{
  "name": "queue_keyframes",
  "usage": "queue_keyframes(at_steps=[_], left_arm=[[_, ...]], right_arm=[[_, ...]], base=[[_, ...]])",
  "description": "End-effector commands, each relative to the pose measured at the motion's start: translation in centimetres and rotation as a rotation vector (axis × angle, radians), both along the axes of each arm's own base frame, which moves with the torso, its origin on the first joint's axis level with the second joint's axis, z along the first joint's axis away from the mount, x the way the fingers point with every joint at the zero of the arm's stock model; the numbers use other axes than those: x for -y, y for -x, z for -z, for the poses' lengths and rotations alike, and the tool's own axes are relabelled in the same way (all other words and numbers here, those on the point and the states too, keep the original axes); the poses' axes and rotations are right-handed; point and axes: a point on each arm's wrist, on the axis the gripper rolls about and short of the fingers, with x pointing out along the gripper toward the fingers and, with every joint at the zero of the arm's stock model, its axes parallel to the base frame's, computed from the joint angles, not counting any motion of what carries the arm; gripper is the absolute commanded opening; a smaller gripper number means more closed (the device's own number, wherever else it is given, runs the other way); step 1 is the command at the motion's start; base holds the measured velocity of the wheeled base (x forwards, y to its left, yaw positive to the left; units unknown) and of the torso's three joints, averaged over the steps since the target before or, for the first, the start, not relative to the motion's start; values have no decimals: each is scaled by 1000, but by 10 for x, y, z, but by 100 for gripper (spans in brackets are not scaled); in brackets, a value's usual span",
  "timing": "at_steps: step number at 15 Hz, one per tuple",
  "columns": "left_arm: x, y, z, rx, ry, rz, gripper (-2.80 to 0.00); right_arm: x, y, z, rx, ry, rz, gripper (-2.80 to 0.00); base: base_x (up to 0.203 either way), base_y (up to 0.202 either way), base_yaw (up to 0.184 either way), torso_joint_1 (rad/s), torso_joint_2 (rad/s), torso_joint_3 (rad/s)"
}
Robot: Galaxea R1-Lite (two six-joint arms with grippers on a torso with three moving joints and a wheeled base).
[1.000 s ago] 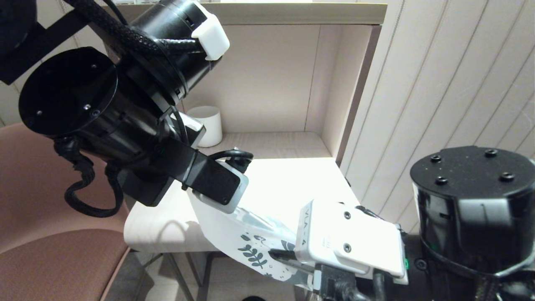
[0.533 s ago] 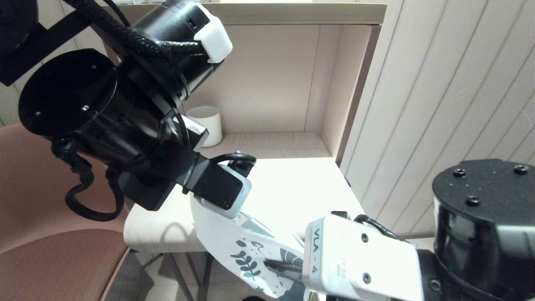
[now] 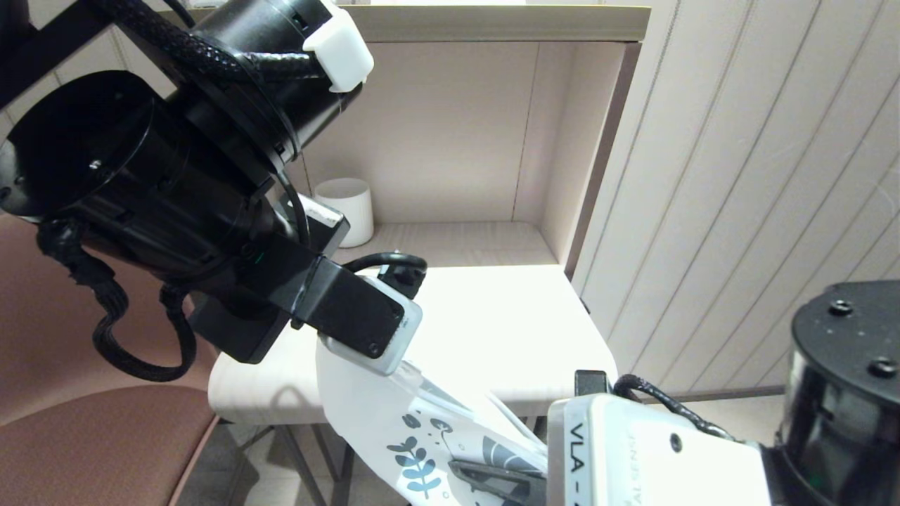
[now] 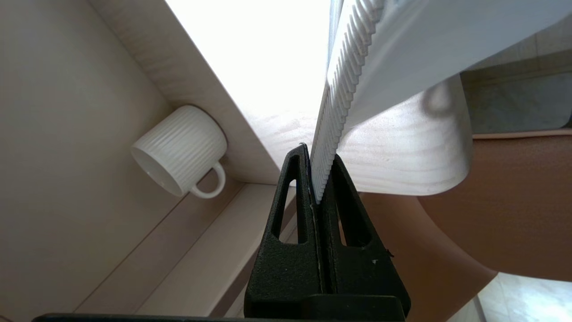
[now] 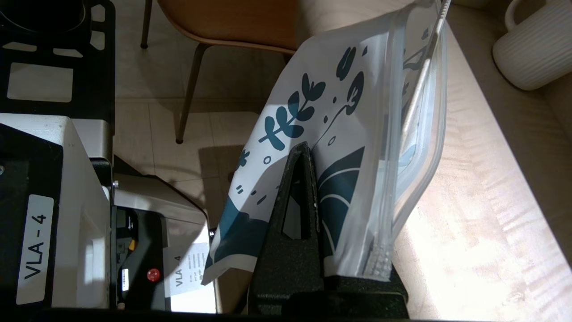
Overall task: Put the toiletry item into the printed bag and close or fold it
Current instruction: Place the comb into the storage bag
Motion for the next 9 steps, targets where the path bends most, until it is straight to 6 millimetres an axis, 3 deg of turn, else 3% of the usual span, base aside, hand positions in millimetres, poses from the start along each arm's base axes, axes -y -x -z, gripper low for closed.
queue_keyframes(at_steps=[1, 9], left_arm=[[-1, 0, -1, 6, -8, 2, -280], [-17, 6, -7, 0, -40, 10, -280]], right_arm=[[2, 0, 5, -3, 10, 1, -280], [4, -1, 5, 27, 29, 0, -280]], base=[[0, 0, 0, 0, 0, 0], [0, 0, 0, 0, 0, 0]])
